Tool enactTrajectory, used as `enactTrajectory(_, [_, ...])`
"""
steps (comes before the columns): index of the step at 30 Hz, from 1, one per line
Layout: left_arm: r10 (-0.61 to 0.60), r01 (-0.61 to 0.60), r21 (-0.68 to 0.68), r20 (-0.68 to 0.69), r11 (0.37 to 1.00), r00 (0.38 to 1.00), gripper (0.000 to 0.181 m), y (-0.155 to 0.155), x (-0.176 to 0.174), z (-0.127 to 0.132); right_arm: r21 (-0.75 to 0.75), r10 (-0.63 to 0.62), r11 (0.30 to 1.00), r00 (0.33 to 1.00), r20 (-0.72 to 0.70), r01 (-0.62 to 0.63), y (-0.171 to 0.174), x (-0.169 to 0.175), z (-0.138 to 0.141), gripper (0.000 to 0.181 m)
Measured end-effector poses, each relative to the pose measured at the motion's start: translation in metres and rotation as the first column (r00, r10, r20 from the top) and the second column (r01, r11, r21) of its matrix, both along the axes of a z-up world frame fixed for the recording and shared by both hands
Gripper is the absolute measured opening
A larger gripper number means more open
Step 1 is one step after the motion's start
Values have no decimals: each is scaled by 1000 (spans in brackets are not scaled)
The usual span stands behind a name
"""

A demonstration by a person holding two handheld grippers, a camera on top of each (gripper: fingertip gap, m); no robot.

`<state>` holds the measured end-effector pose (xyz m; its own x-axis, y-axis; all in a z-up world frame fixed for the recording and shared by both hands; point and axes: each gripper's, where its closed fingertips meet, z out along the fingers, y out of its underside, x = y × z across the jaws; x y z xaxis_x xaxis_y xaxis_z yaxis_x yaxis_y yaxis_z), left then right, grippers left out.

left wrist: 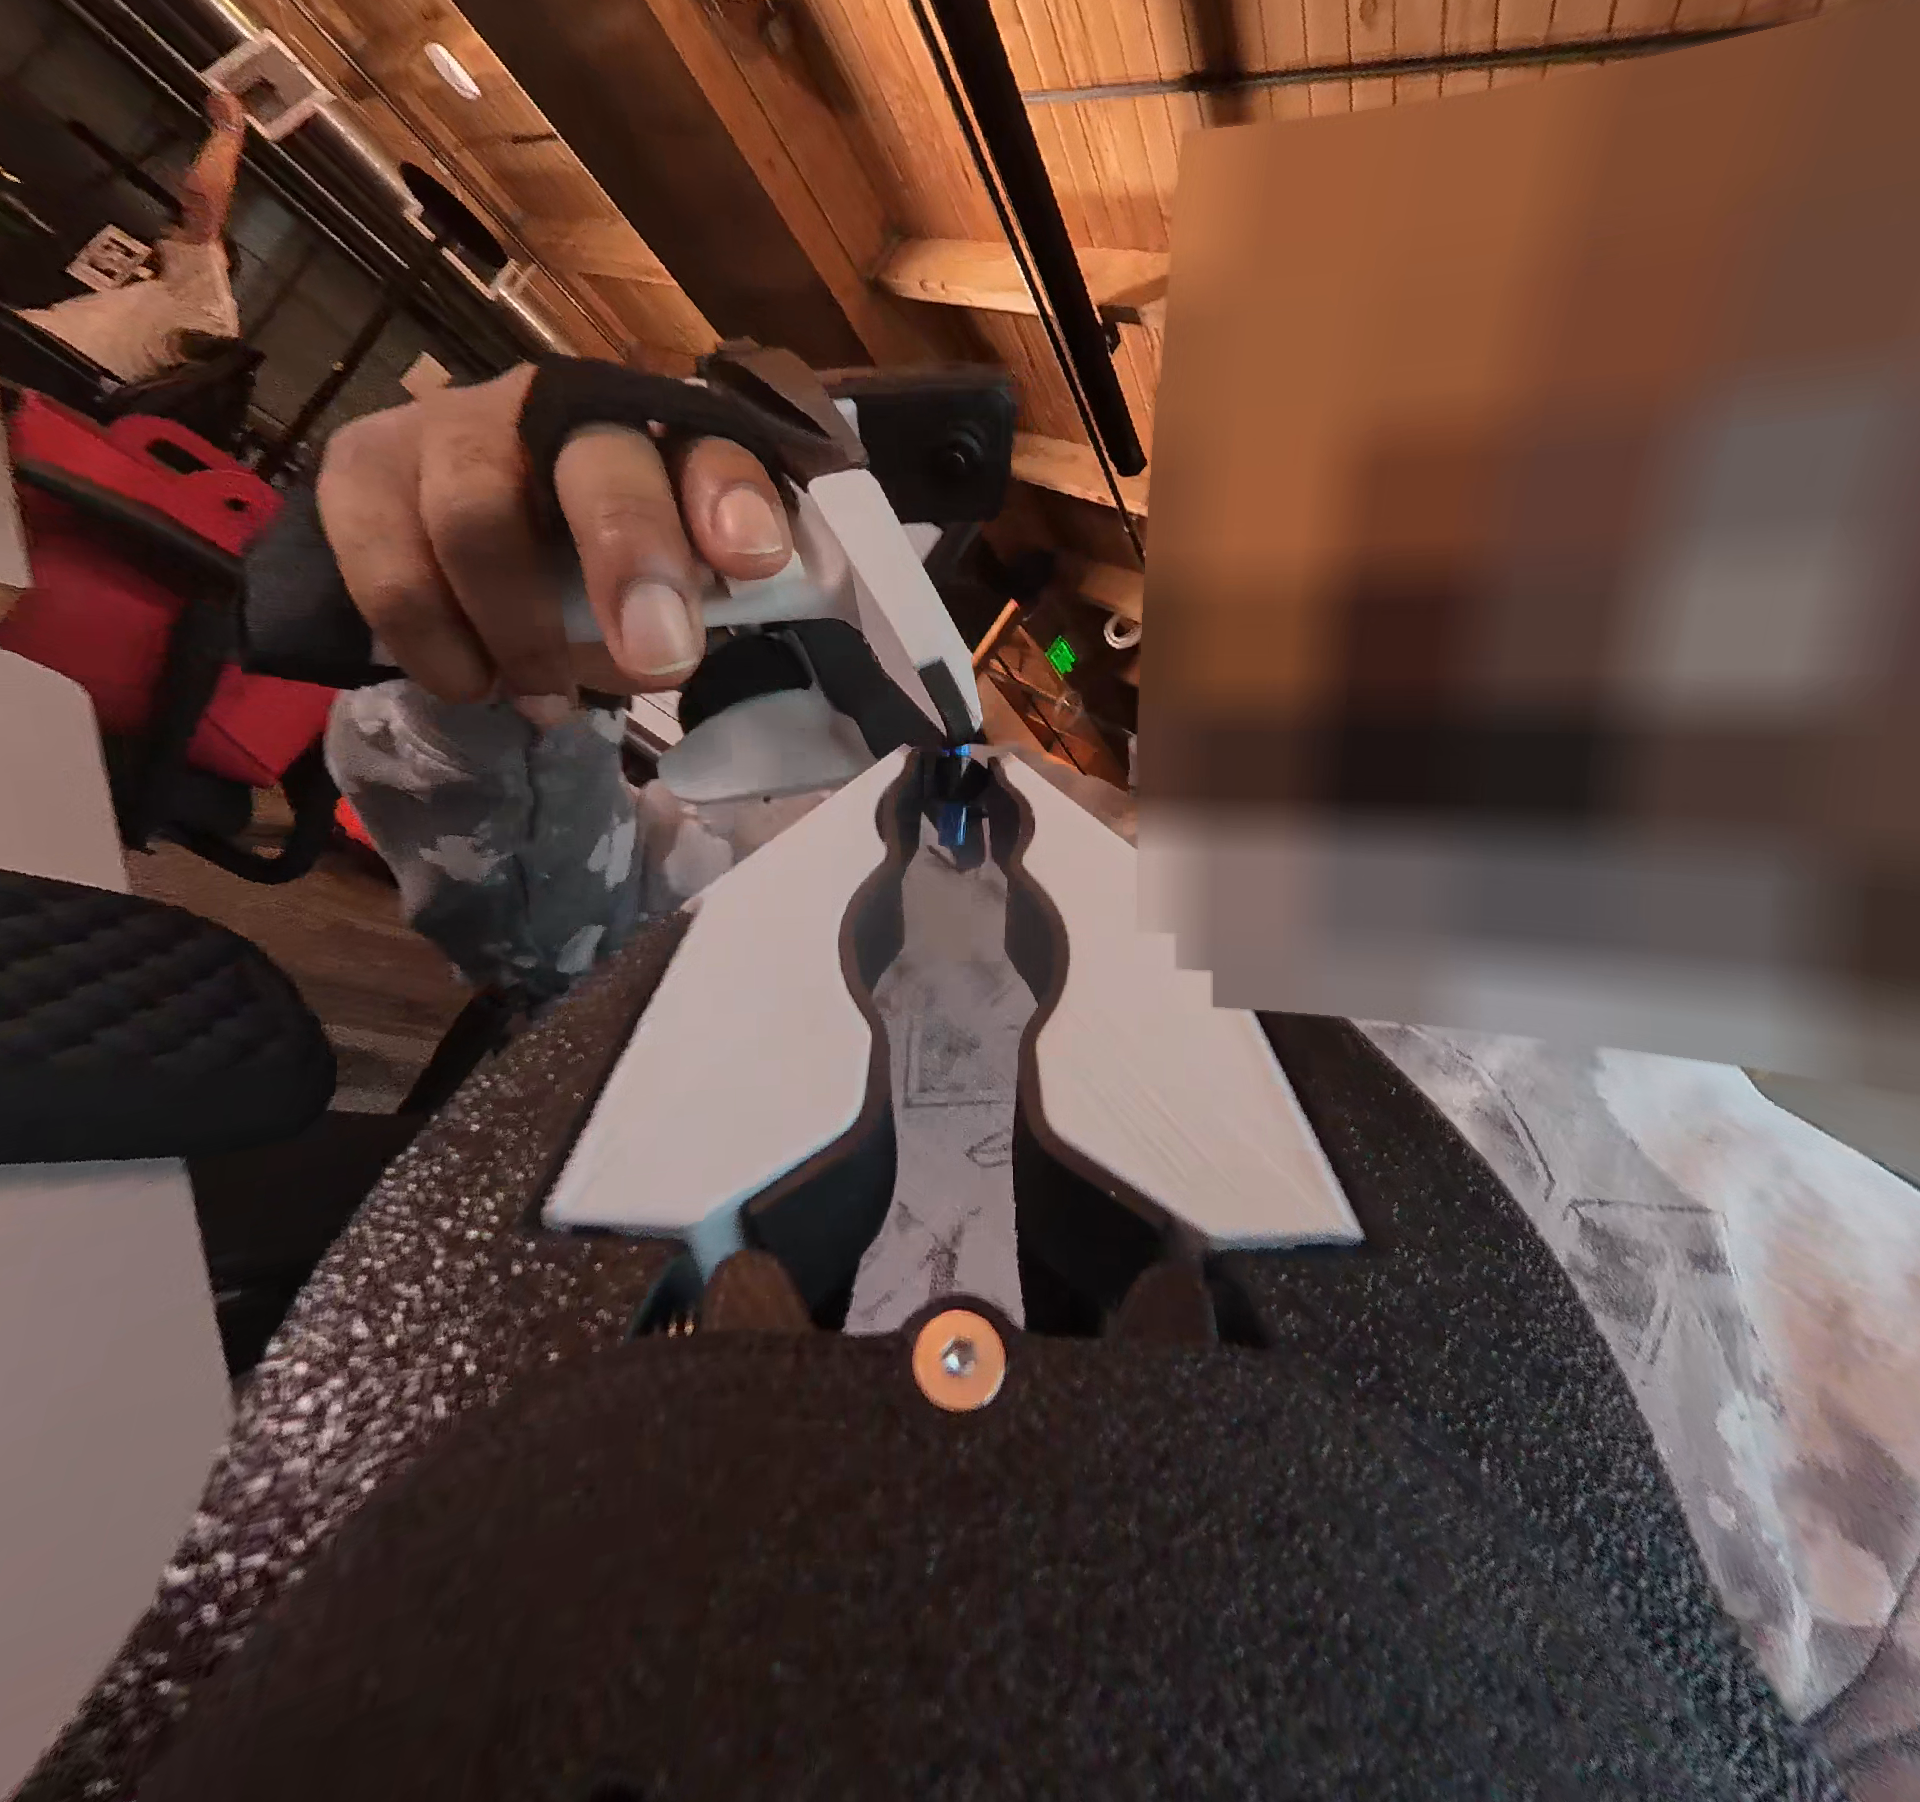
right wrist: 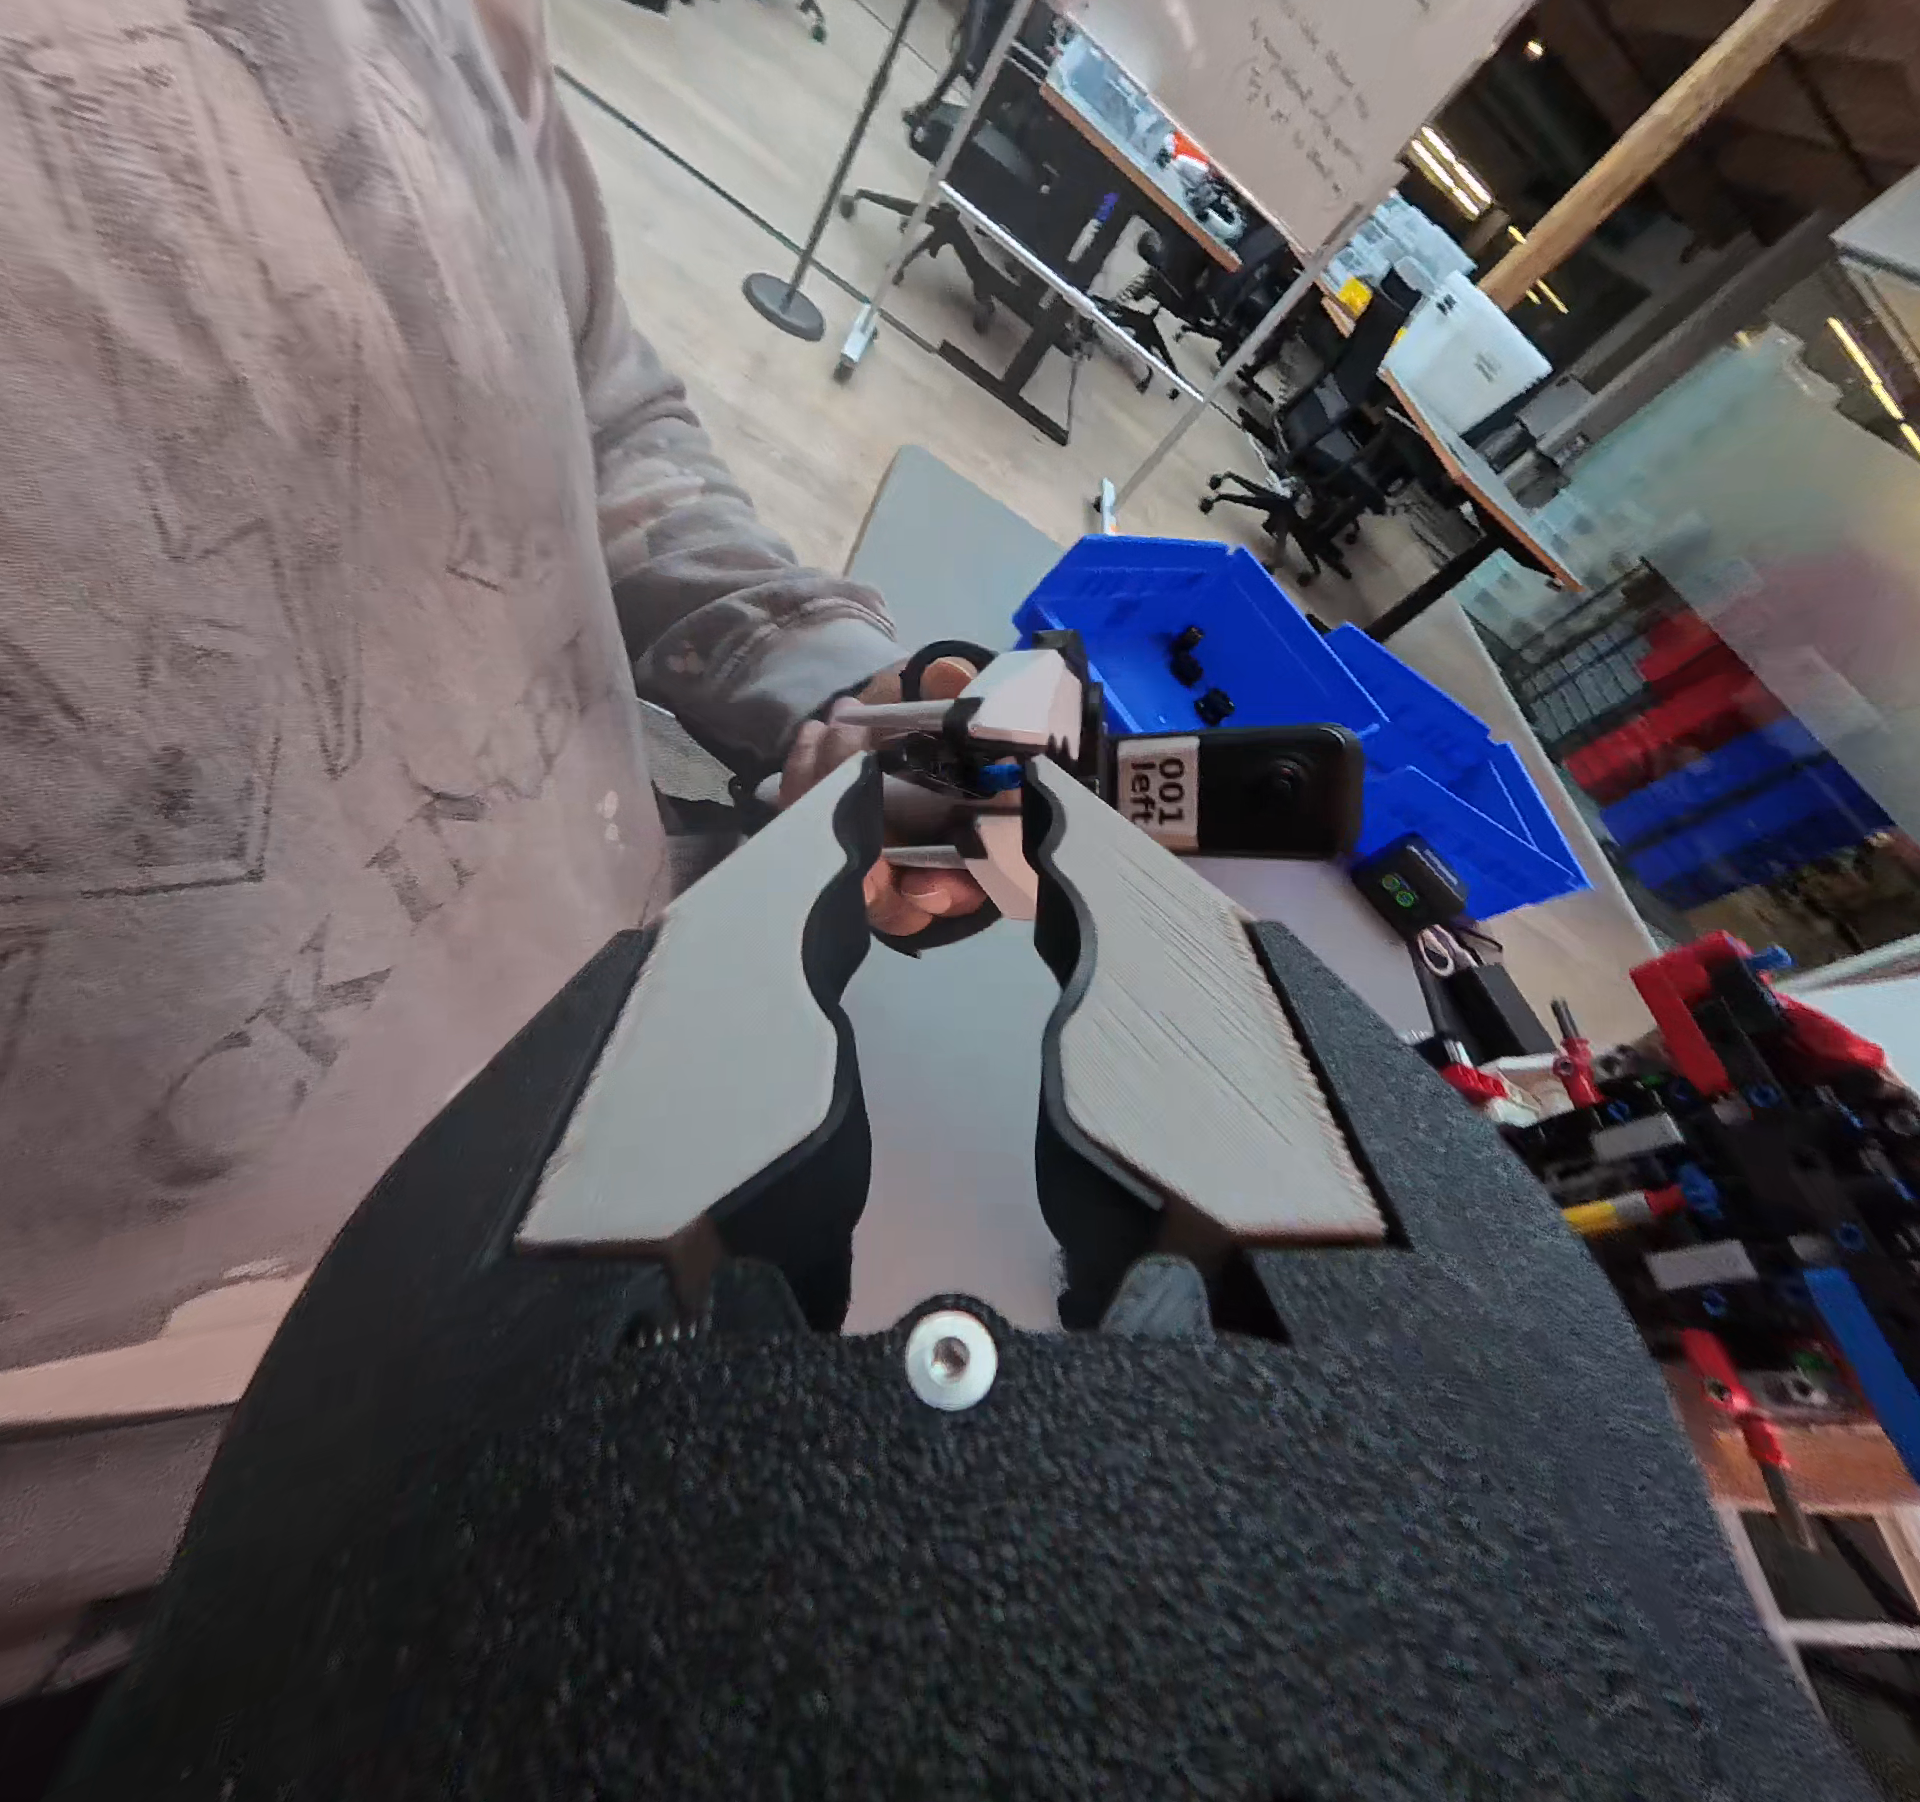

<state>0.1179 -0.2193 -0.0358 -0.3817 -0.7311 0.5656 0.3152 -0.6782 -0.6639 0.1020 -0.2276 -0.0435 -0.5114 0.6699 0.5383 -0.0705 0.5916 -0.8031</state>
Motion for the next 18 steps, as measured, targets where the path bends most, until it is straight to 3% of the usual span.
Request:
enactTrajectory(4, [219, -229, -130, -85, 965, 972, 20, 46, -17, -19, -53, -191, 980, 982, 2, 191, 39, -14, -12, 25])
enactTrajectory(8, [510, -552, -89, -283, 829, 812, 29, 88, -52, -50, -132, -332, 932, 941, 69, 339, 82, -24, -36, 25])
enactTrajectory(13, [653, -679, 137, -461, 721, 601, 36, 100, -60, -63, -134, -473, 860, 868, 152, 492, 113, -40, -66, 25])
enactTrajectory(18, [703, -708, 255, -544, 658, 458, 38, 114, -61, -70, -70, -554, 822, 822, 132, 566, 115, -57, -72, 25])
